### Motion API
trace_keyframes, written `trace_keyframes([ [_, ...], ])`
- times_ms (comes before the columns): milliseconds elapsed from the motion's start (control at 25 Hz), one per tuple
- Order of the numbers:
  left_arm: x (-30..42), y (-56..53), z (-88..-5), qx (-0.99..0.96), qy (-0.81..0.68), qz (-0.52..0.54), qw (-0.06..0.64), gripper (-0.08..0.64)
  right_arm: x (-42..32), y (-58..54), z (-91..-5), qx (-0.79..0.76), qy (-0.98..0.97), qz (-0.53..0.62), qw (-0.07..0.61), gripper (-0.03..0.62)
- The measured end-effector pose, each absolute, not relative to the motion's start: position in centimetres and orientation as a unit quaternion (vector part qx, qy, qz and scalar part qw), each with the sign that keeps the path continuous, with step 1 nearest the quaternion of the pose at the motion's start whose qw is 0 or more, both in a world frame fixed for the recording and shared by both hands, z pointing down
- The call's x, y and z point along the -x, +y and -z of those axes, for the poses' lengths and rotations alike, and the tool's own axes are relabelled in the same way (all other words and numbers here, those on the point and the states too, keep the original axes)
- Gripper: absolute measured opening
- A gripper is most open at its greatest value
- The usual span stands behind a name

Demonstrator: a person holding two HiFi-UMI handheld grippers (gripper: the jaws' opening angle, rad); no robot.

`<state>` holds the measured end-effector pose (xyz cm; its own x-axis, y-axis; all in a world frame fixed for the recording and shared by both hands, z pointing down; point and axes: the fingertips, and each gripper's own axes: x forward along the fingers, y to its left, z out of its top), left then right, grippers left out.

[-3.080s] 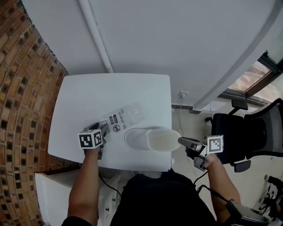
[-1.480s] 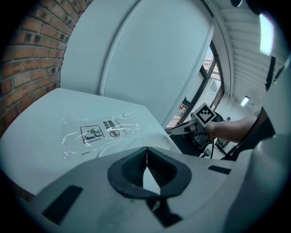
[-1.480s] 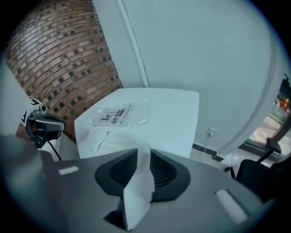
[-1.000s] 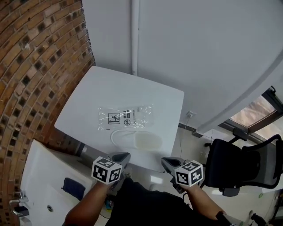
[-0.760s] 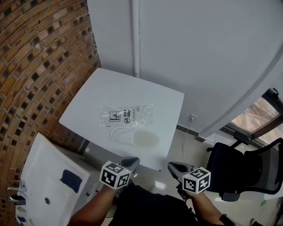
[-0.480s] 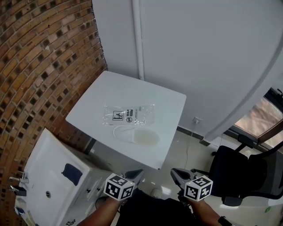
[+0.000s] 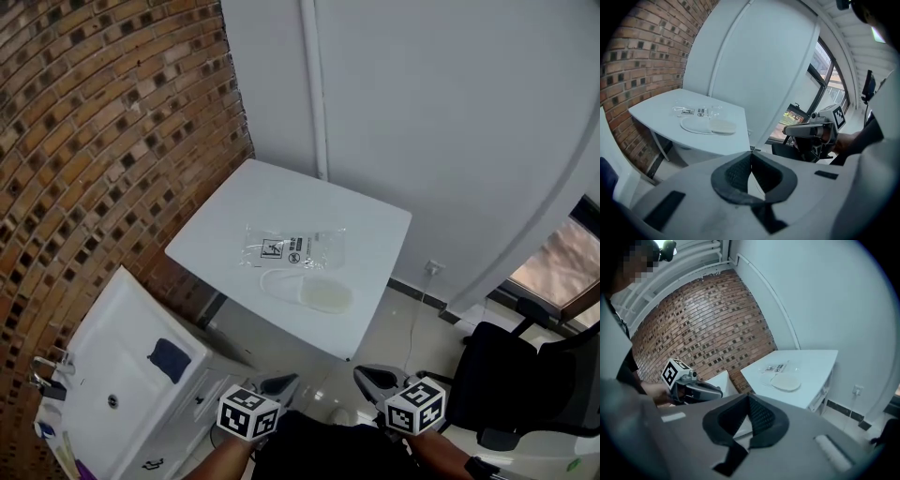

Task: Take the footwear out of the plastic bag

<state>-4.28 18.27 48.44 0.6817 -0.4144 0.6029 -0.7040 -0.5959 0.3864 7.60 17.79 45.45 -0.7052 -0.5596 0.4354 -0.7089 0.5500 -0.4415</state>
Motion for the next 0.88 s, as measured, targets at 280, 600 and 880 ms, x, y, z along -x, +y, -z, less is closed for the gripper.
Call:
trace_keyframes([
  [280,6.5,17.0,-47.5,-0.873,-0.309,-0.234,0.297,0.008,-5.3,17.5,-44.4,-0.379,-0.868,-0.295,0.126,0.0],
  [600,11.5,14.7,-47.5,-0.882,-0.274,-0.245,0.295,0.008,-0.5,16.6,-43.8,-0.42,-0.845,-0.311,0.11,0.0],
  [880,13.8,12.9,-47.7,-0.892,-0.245,-0.233,0.299,0.008,2.1,16.7,-44.7,-0.452,-0.823,-0.328,0.104,0.0],
])
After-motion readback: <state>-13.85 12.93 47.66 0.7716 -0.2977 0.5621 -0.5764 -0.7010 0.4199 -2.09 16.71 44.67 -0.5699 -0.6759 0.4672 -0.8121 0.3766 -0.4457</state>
